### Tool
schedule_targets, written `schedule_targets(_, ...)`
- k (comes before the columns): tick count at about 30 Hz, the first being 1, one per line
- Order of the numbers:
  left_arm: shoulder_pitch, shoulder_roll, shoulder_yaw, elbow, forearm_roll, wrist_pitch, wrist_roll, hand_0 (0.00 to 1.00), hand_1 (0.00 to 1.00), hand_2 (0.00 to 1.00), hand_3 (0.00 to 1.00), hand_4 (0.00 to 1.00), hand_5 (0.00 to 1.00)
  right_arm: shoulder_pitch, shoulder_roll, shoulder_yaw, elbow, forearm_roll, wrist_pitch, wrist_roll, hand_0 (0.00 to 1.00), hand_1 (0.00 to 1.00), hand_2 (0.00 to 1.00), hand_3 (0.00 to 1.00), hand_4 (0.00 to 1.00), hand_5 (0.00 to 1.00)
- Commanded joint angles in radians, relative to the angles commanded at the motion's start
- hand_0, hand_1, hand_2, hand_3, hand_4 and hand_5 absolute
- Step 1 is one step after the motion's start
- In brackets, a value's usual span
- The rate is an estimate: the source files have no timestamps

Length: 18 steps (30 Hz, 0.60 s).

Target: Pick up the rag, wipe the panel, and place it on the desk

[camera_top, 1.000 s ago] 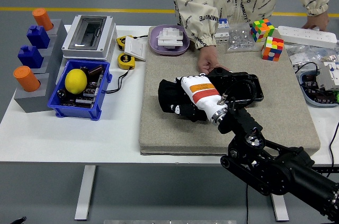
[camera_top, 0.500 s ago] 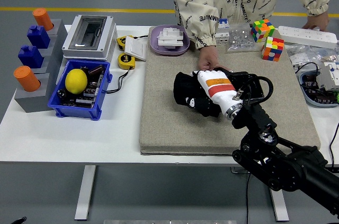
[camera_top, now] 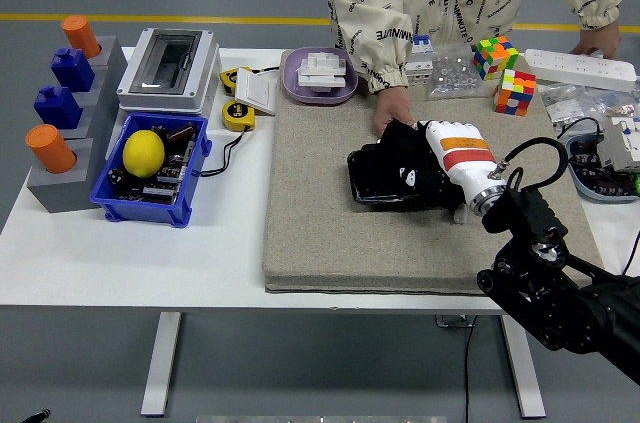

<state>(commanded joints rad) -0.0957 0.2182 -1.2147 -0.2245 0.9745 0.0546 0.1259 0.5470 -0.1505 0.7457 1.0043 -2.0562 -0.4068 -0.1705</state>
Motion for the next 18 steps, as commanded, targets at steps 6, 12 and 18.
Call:
schedule_targets(6,0.001,0.000,-0.001,0.000,0.001,0.000,0.000,0.653,0.661,0.696,0.580,0.674,0.437,-0.010,-0.024,0.030,-0.003,-0.005,0.000,0.000,0.412,0.489,0.536,0.515,0.699,0.182)
schedule_targets(12,0.005,0.000,-0.002,0.000,-0.001,0.000,0.000,0.653,0.660,0.695,0.581,0.674,0.436,-0.033,-0.056,0.056,-0.004,-0.012,0.001,0.000,0.412,0.489,0.536,0.515,0.699,0.182)
schedule_targets(18,0.008,0.000,0.000,0.000,-0.001,0.000,-0.001,0.653,0.660,0.695,0.580,0.674,0.436,-0.048,-0.080,0.085,-0.007,-0.017,0.002,-0.001,0.412,0.489,0.536,0.515,0.699,0.182)
